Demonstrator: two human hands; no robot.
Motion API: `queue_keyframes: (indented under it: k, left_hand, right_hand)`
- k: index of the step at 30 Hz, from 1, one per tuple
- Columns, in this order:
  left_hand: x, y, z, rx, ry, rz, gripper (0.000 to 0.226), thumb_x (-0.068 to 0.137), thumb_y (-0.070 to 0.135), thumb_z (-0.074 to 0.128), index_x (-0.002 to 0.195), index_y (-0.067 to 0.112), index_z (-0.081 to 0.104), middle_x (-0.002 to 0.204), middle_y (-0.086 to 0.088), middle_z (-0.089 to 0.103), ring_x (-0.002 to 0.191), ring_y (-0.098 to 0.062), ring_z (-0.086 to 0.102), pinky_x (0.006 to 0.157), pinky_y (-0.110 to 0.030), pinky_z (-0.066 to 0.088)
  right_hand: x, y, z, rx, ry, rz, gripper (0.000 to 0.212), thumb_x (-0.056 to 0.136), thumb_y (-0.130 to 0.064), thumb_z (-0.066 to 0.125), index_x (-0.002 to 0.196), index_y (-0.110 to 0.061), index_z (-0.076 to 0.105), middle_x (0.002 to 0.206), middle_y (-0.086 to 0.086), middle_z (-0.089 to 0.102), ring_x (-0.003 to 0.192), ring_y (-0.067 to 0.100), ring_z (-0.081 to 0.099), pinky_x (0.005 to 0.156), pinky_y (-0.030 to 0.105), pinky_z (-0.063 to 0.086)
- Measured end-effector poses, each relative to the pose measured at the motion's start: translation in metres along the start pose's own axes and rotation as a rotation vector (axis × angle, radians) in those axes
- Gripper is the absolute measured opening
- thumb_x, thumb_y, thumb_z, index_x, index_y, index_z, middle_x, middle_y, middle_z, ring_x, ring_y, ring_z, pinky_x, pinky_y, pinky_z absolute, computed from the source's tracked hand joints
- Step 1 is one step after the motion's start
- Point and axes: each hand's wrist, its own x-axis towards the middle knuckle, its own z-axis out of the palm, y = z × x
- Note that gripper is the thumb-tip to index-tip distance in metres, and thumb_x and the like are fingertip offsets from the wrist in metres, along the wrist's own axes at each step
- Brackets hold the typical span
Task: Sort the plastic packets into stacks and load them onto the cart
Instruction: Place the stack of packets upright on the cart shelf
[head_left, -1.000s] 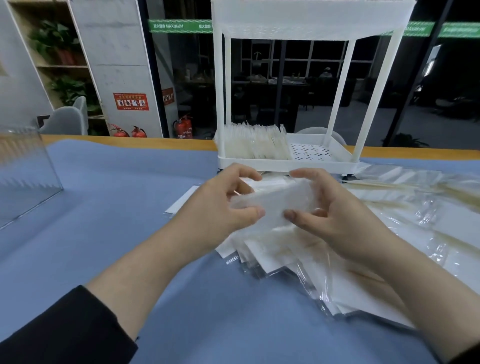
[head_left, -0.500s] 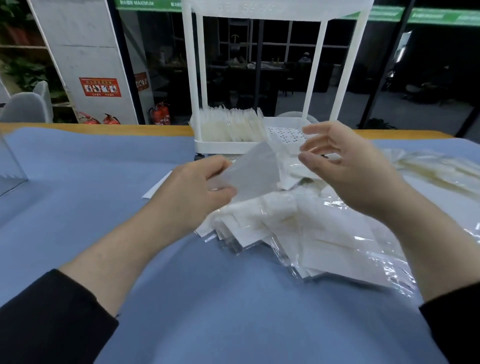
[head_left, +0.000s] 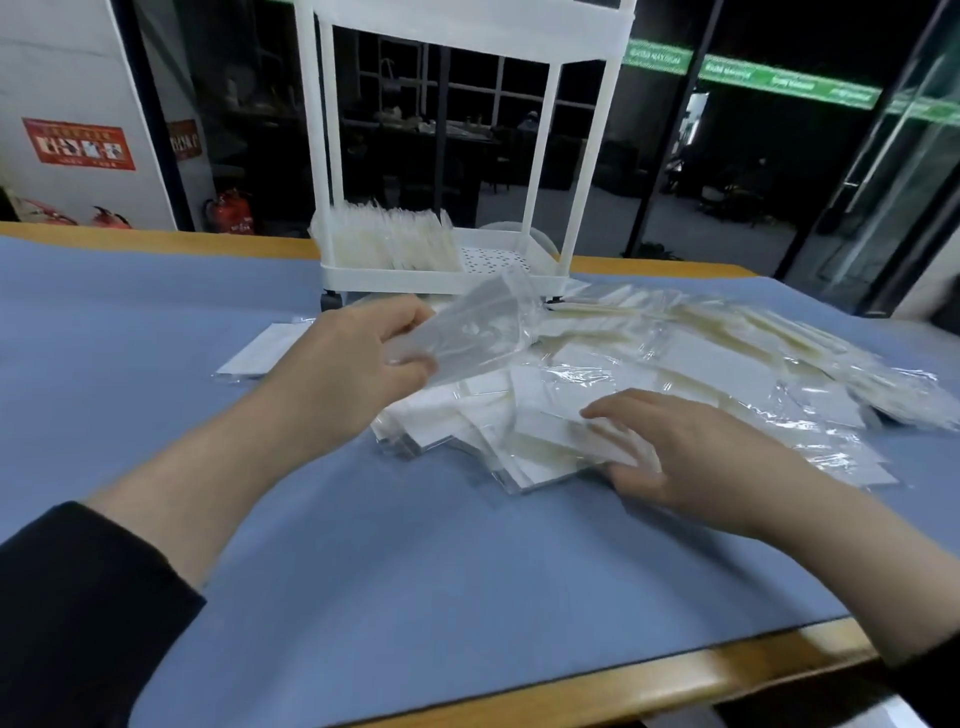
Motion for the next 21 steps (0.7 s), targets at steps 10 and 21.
queue_keyframes:
  k: [10,21]
  left_hand:
    - [-0.001,0.007,-0.011,-0.068,-0.138,0.036,0.024,0.089,0.008,0.07,0.082,0.031,0.07,0.08,0.014,0.064,0.07,-0.001,0.053,0.061,-0.009,0.038]
    - [-0.001,0.009,-0.009,-0.122,-0.214,0.082,0.019,0.084,0.012,0.08,0.081,0.028,0.07,0.097,0.014,0.062,0.082,-0.003,0.058,0.069,-0.014,0.042]
  right_hand:
    - [0.011,0.003,-0.023,0.364,0.272,0.208,0.017,0.097,-0.016,0.051,0.09,-0.026,0.063,0.087,-0.003,0.067,0.076,0.015,0.067,0.078,0.037,0.053]
    - [0.029,-0.007,-0.028,1.22,0.448,0.27,0.018,0.099,-0.006,0.056,0.103,-0.011,0.073,0.104,0.014,0.074,0.091,0.028,0.071,0.083,0.048,0.061]
